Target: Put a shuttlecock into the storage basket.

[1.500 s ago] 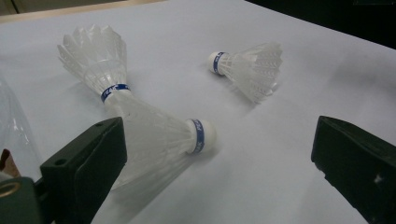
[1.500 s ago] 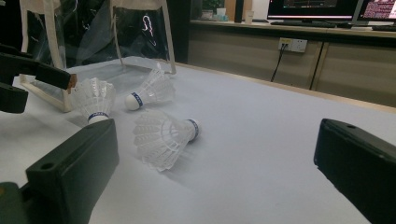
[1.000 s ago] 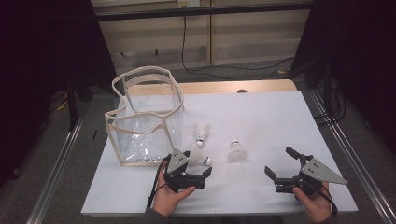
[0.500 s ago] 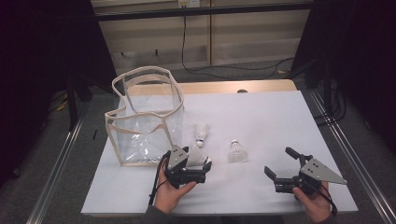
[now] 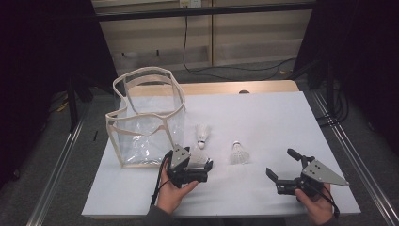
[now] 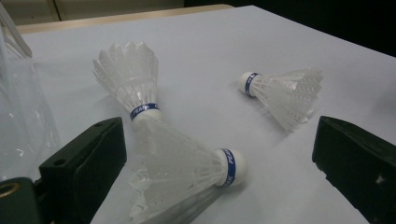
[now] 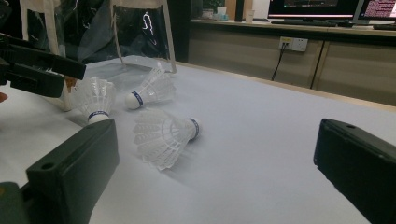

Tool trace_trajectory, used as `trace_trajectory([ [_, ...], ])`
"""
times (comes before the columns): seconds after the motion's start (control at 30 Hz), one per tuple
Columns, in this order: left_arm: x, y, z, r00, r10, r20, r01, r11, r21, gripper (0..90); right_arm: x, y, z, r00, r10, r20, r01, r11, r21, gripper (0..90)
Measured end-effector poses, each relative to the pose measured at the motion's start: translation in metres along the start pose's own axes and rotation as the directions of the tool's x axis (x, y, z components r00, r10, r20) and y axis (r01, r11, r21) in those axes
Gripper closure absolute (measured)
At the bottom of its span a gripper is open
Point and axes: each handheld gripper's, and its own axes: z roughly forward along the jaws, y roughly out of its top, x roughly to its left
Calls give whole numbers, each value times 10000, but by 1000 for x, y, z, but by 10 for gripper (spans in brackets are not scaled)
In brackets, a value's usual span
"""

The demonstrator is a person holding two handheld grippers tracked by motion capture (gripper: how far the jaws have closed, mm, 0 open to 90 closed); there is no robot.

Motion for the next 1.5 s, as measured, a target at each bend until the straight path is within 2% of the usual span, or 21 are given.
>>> trace_trajectory([
  [0.43,3,-1,1,9995,-180,261,167,9987,473,40,-2,0,-1,10000,18,73,-18,10000,-34,0],
  [0.5,3,-2,2,9996,-226,178,215,9980,601,41,-2,0,-1,10000,35,63,-34,10000,-36,0],
  [0.73,5,-3,3,9979,-386,528,335,9949,955,53,-3,0,-2,10000,21,61,-21,10000,-62,1],
  [1.07,6,-5,4,9974,-197,693,103,9911,1328,93,-3,0,-2,10000,-29,67,29,10000,-51,1],
  [1.5,6,-5,4,9958,56,915,-191,9889,1475,232,-4,0,-3,10000,-13,97,14,10000,-65,0],
])
